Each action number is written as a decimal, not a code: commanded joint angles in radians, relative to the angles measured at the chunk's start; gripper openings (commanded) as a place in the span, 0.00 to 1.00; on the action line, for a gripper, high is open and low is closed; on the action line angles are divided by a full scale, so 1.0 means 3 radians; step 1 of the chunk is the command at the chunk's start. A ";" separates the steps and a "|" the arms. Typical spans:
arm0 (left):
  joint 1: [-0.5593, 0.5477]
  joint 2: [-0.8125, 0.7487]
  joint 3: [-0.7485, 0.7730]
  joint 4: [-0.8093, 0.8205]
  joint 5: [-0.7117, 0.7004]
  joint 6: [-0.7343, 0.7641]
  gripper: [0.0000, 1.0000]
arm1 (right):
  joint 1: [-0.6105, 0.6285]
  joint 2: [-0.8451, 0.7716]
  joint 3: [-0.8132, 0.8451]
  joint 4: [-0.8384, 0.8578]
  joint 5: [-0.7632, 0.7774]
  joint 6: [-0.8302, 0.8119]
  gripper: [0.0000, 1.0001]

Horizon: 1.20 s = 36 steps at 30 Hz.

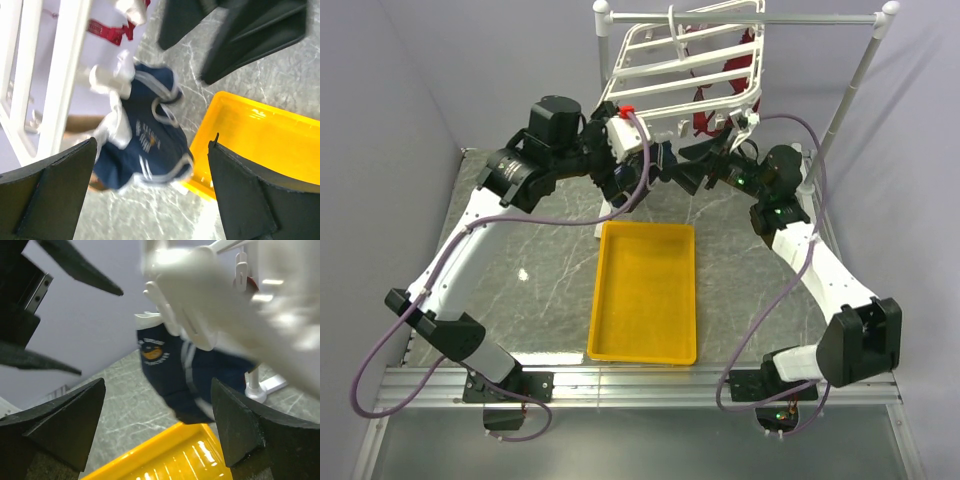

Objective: Clip the underwear to the hanger

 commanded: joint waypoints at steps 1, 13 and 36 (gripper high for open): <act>0.0090 -0.0159 -0.0110 0.0058 0.0135 -0.0444 0.99 | -0.0014 -0.0257 -0.0113 -0.0112 0.0004 -0.0250 0.93; 0.0530 -0.0390 -0.0636 0.0252 0.0529 -0.1252 0.99 | -0.0019 -0.0595 -0.0435 -0.0597 0.0020 -0.1002 0.94; 0.1911 -0.1248 -0.2558 0.0881 0.0770 -0.2091 0.99 | -0.0785 -0.2165 -0.1064 -0.2536 0.0837 -0.1233 0.99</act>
